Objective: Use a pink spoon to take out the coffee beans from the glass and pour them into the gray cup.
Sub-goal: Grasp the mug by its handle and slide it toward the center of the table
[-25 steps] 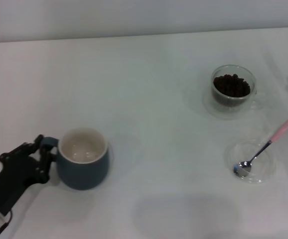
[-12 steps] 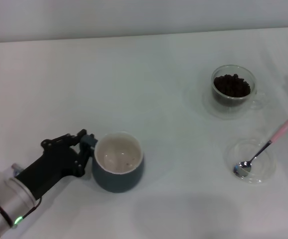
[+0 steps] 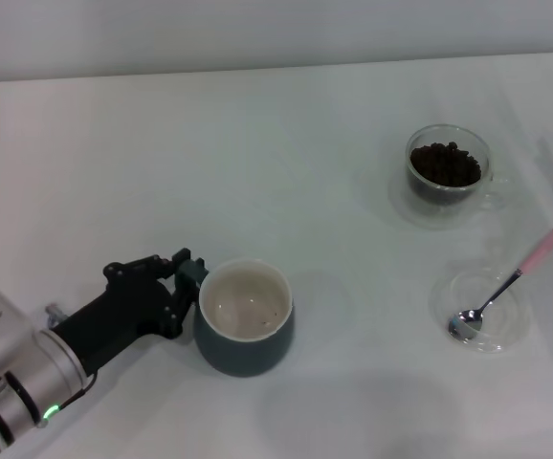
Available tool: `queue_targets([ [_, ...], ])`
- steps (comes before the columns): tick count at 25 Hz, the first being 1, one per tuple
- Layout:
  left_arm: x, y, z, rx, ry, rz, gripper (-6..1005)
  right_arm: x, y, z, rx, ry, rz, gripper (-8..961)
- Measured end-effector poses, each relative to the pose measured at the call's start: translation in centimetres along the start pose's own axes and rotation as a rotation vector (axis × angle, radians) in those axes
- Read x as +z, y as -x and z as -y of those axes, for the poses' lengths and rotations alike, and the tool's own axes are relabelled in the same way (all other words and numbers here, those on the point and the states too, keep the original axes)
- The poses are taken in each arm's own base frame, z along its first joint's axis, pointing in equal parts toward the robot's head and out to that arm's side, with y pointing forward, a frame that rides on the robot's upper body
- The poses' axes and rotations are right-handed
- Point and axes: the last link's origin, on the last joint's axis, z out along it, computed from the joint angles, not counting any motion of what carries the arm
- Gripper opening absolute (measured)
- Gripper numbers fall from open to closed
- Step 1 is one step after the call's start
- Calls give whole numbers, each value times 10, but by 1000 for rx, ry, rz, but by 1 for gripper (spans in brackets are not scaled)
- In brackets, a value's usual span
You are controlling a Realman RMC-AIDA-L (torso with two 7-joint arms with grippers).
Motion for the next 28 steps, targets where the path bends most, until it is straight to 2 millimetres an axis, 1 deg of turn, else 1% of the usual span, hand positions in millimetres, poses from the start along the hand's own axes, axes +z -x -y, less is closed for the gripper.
queue_targets([
  [4, 4, 0, -2, 16, 25, 20, 155, 0, 0, 0, 0, 1, 1, 885],
  [9, 5, 0, -3, 20, 30, 25, 160, 0, -1, -1, 5, 1, -2, 885],
  [17, 2, 0, -3, 19, 27, 11, 181, -4, -3, 1, 6, -6, -8, 886],
  [26, -11, 3, -3, -5, 7, -19, 381, -6, -4, 1, 4, -6, -12, 886],
  [28, -14, 4, -3, -10, 3, -22, 466, -8, -4, 2, 3, -8, -13, 886],
])
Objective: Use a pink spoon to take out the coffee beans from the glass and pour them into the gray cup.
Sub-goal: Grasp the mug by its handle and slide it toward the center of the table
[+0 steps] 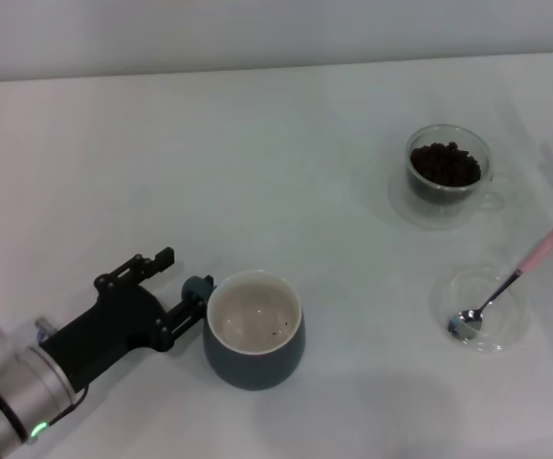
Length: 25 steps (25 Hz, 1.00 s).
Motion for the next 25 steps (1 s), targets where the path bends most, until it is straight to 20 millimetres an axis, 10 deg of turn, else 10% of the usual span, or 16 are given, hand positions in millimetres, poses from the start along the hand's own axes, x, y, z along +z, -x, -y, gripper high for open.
queue_targets([
  [9, -10, 3, -4, -13, 1, -16, 666, -6, -2, 4, -1, -11, -5, 885],
  [25, -21, 9, -3, -2, -4, -13, 662, -7, -2, 4, -2, -8, -8, 886],
])
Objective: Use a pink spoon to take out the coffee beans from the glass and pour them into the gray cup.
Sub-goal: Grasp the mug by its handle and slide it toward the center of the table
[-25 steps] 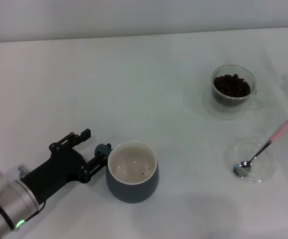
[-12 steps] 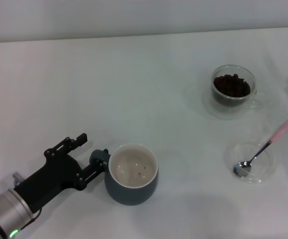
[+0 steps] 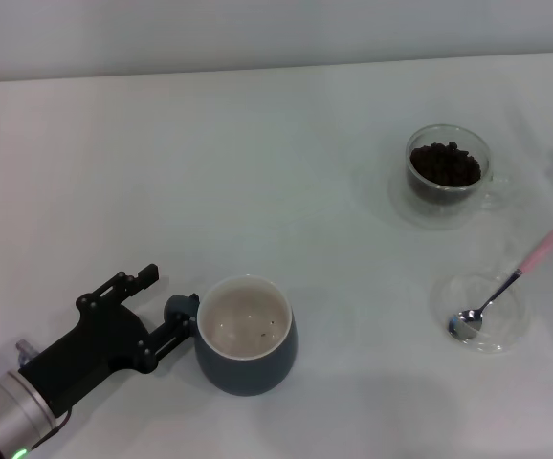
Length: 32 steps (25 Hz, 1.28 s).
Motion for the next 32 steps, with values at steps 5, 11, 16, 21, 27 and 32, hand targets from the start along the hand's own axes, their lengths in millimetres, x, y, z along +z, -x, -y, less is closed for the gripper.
queue_targets([
  [5, -2, 3, 1, -2, -9, 15, 661, 0, 0, 0, 0, 1, 0, 885],
  [11, -10, 9, -2, 11, -27, 17, 659, 0, 0, 0, -2, 2, 0, 886],
  [16, -15, 11, -7, 26, -40, 6, 658, 0, 1, 0, -6, 5, 0, 886],
  [21, -21, 14, -10, 17, -46, 0, 657, -1, 1, 2, -13, 5, -2, 885],
  [27, -30, 9, -17, 7, -33, -59, 656, -12, -2, 11, -23, -21, -15, 886],
  [32, -39, 8, -20, -8, -36, -91, 655, -21, -3, 21, -15, -45, -22, 885],
])
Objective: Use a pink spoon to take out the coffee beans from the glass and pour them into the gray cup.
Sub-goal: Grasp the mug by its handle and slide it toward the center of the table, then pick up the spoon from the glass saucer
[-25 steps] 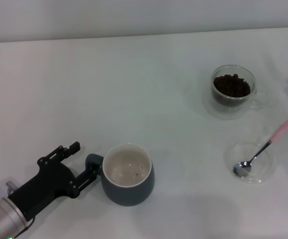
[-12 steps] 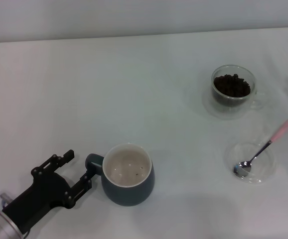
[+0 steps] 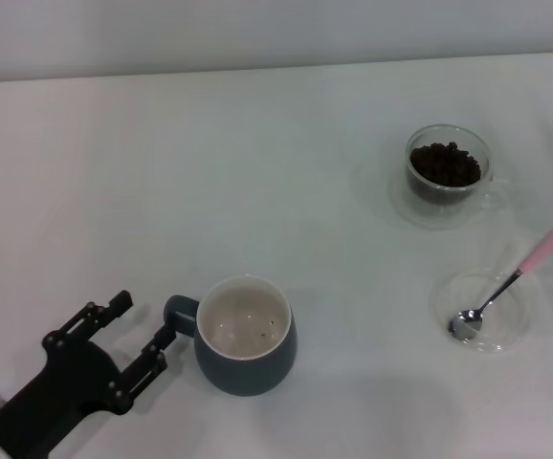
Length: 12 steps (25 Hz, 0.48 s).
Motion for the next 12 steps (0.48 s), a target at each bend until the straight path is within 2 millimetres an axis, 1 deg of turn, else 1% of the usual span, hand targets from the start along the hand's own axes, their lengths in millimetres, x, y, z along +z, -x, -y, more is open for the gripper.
queue_targets([
  [8, -23, -3, -2, -29, -43, -63, 660, -13, -3, 12, 20, -21, -27, 886],
  [12, -34, -3, -2, -46, -87, -87, 659, -20, -2, 22, 80, 1, -57, 886],
])
